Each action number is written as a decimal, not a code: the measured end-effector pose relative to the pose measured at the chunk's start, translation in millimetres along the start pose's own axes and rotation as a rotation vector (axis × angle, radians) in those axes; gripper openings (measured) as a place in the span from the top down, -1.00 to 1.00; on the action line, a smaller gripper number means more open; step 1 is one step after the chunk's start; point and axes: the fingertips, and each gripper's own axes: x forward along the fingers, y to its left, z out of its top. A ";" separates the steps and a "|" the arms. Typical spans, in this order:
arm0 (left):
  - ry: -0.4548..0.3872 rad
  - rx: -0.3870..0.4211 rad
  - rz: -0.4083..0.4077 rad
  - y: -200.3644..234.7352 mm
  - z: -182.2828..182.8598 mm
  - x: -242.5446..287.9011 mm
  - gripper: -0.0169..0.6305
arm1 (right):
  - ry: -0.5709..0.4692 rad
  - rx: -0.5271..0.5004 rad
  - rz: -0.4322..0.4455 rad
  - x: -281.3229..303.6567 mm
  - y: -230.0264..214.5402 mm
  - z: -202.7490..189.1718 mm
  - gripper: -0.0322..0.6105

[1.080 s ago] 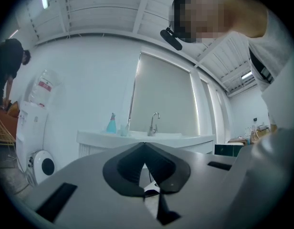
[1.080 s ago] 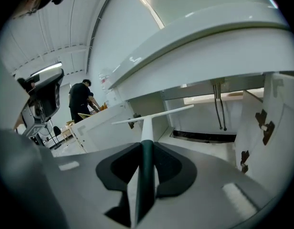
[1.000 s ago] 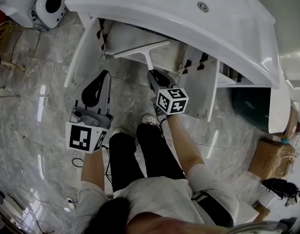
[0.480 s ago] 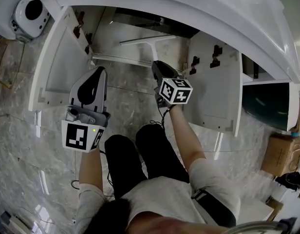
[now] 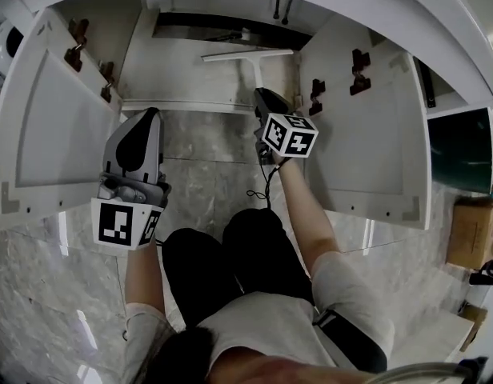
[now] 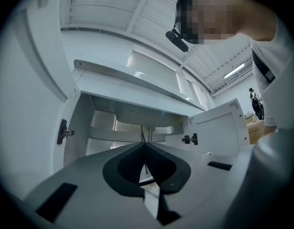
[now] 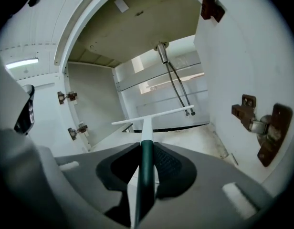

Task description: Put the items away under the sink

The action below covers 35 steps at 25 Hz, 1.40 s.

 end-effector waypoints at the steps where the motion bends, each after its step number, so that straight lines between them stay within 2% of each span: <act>1: -0.002 -0.006 -0.005 -0.2 -6.5 1.1 0.92 | -0.001 0.005 -0.018 3.3 -8.5 -2.4 0.59; 8: 0.003 -0.011 -0.046 -4.5 -38.6 4.3 0.92 | -0.015 0.140 -0.110 23.4 -59.7 -14.2 0.59; 13: -0.001 -0.029 -0.036 -1.0 -50.3 -2.5 0.92 | -0.004 0.222 -0.144 36.3 -77.7 -19.3 0.59; 35: 0.025 -0.032 0.009 15.9 -70.1 -16.5 0.92 | 0.119 0.123 -0.233 68.2 -92.1 -40.8 0.58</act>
